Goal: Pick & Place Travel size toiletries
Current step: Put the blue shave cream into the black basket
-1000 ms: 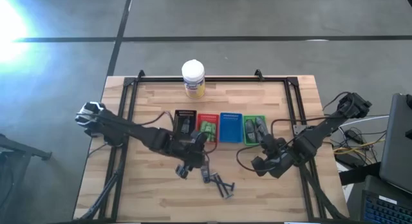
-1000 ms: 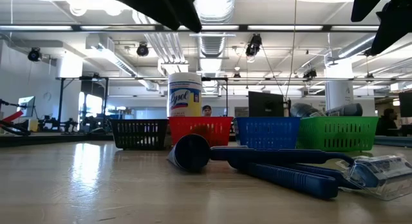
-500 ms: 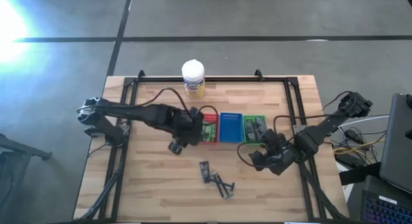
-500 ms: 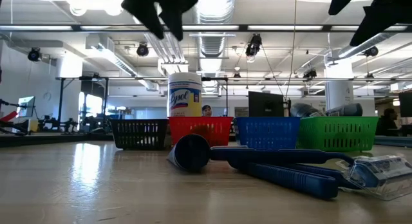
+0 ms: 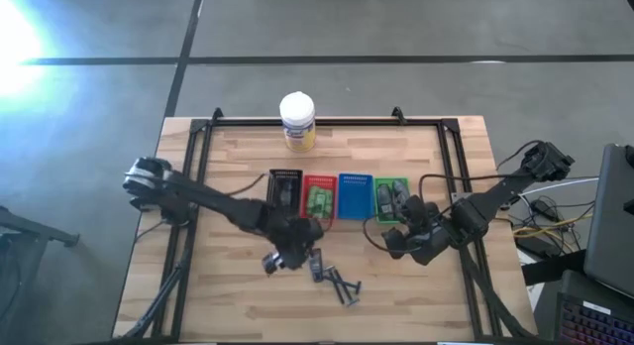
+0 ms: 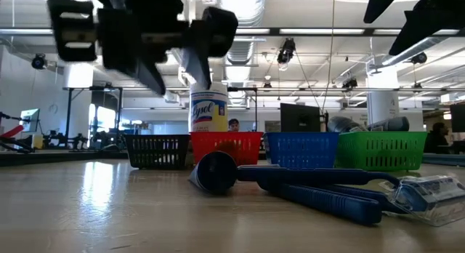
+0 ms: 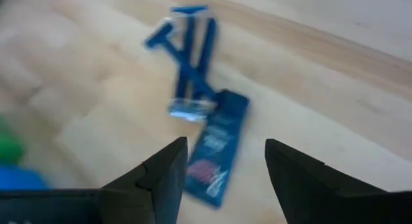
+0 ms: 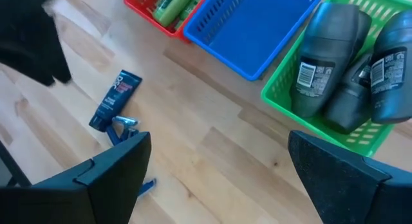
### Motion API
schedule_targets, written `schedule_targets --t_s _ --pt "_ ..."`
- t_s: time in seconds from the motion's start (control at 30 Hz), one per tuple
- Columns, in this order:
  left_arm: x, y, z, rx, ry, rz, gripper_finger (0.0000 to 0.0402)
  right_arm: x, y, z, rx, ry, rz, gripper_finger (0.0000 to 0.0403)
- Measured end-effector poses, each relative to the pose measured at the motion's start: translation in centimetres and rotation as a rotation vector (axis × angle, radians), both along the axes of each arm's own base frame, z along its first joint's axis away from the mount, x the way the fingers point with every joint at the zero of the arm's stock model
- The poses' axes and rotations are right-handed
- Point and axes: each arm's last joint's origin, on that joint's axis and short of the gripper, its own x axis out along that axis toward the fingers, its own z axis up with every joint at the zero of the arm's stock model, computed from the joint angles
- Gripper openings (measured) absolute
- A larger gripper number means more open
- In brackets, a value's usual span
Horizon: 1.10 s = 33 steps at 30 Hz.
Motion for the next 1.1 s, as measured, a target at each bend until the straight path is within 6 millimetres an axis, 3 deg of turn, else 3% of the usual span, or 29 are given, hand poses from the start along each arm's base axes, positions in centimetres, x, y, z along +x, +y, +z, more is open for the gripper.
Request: schedule_targets --t_s 0.27,0.7,1.1 --pt "2.6 -2.0 -4.0 -0.018 -0.043 -0.042 0.0213 -0.1 0.2 -0.3 0.059 0.041 0.024 0.0364" --pt "5.3 -2.5 -6.0 0.002 0.166 -0.103 0.0213 -0.2 0.2 -0.4 0.08 0.056 0.031 0.0364" --pt "5.3 -1.3 -7.1 -0.02 0.259 -0.034 0.0203 -0.2 0.2 -0.4 0.076 0.062 0.029 0.0364"
